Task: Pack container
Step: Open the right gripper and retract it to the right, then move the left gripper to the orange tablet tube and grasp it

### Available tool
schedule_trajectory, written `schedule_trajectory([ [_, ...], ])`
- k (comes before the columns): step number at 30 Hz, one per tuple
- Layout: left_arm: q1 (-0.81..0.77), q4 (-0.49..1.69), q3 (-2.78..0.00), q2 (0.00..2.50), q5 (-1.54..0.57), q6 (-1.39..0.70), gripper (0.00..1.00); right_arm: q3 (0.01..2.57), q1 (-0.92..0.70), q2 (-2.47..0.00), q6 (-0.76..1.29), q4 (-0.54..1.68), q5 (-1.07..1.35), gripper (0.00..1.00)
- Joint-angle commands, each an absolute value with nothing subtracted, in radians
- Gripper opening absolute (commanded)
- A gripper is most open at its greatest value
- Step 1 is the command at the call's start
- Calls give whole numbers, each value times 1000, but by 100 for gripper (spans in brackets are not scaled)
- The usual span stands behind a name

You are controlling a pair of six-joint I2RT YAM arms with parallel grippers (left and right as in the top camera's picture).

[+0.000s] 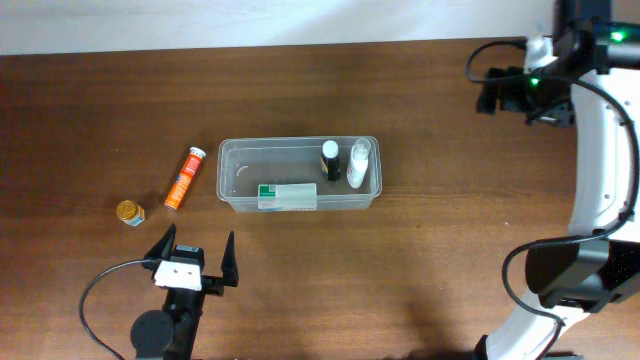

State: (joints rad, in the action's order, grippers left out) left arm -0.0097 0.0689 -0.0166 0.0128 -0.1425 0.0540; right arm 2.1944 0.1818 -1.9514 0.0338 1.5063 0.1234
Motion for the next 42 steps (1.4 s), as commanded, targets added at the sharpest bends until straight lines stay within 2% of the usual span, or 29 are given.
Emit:
schedule_trajectory([
  [1,-6,68,-9,6,-142,70,99,2210,229,-1944,38,1502,107,98],
  [9,-6,68,-9,6,-141,70,99,2210,263,-1944,38,1503,99,98],
  [19,-5,76,-9,6,-29,70,99,2210,263,-1944,38,1503,99,98],
  [25,-4,-71,-27,6,26,40,99,2210,263,-1944,38,1503,99,98],
  [28,9,17,-118,38,51,38,99,2210,263,-1944,38,1503,99,98],
  [32,72,168,-353,260,62,38,100,2210,263,-1944,38,1503,99,98],
  [36,117,263,-571,537,-54,38,99,2210,263,-1944,38,1503,99,98],
  [42,156,619,-987,1032,-170,39,99,2210,263,-1944,38,1503,99,98],
])
